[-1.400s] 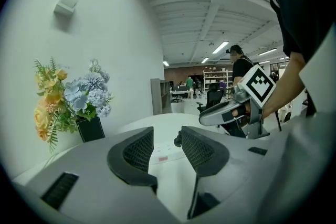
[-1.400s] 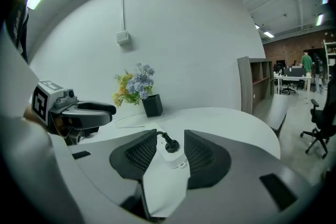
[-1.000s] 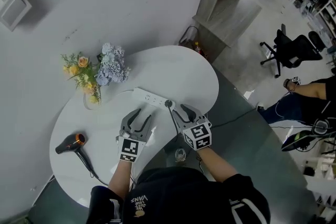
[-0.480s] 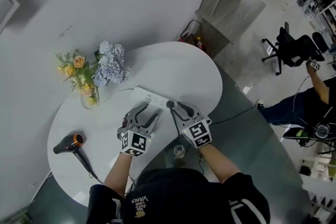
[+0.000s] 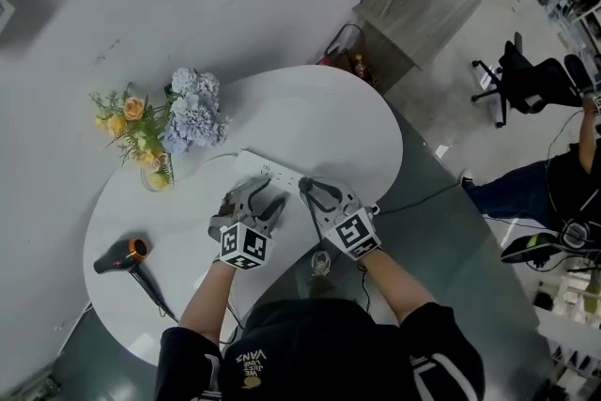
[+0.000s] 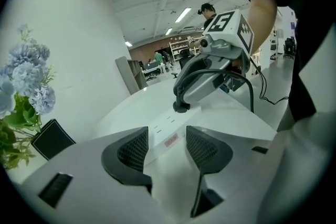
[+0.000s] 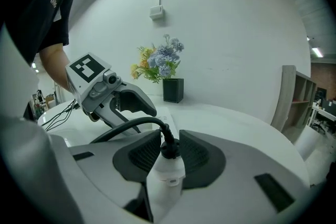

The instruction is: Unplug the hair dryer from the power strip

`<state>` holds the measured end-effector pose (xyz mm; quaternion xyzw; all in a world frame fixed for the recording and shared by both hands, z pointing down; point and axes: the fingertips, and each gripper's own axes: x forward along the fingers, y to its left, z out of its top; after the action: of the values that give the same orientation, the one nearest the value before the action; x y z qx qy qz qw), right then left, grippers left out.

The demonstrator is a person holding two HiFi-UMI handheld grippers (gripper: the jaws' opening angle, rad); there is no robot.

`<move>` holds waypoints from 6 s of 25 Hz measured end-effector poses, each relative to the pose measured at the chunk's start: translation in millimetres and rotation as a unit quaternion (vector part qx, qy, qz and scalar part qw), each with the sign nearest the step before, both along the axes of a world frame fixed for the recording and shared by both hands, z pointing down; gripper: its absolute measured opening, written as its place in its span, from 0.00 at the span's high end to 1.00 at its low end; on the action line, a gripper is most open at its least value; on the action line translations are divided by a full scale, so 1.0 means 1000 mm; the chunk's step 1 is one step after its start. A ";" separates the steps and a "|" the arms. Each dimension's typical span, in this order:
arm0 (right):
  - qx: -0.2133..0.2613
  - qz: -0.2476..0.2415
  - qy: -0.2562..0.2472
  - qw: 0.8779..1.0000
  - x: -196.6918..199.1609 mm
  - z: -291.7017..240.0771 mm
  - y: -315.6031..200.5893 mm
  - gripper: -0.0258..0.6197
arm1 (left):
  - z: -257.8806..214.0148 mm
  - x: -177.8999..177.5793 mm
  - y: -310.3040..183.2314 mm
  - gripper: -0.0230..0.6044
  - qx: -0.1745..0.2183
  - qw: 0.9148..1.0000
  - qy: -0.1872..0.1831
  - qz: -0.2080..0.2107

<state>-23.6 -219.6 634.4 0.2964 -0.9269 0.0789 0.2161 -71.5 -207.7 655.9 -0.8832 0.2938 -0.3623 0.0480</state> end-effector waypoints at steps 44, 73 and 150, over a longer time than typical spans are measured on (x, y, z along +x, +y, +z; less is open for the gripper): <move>-0.004 -0.004 0.001 1.000 0.000 -0.003 -0.003 0.85 | 0.021 0.005 -0.011 0.67 0.007 0.992 -0.122 0.033; 0.006 0.091 -0.078 0.993 0.055 -0.065 0.022 0.85 | -0.025 0.010 -0.001 0.68 0.000 0.998 -0.018 -0.067; 0.043 0.210 -0.116 0.970 0.024 -0.159 0.305 0.85 | -0.182 -0.086 0.315 0.93 0.091 0.956 0.231 -0.158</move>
<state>0.2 85.6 475.4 0.4821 -0.8654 0.1163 0.0724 -157.8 107.0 474.3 -0.8772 0.4640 -0.1230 0.0010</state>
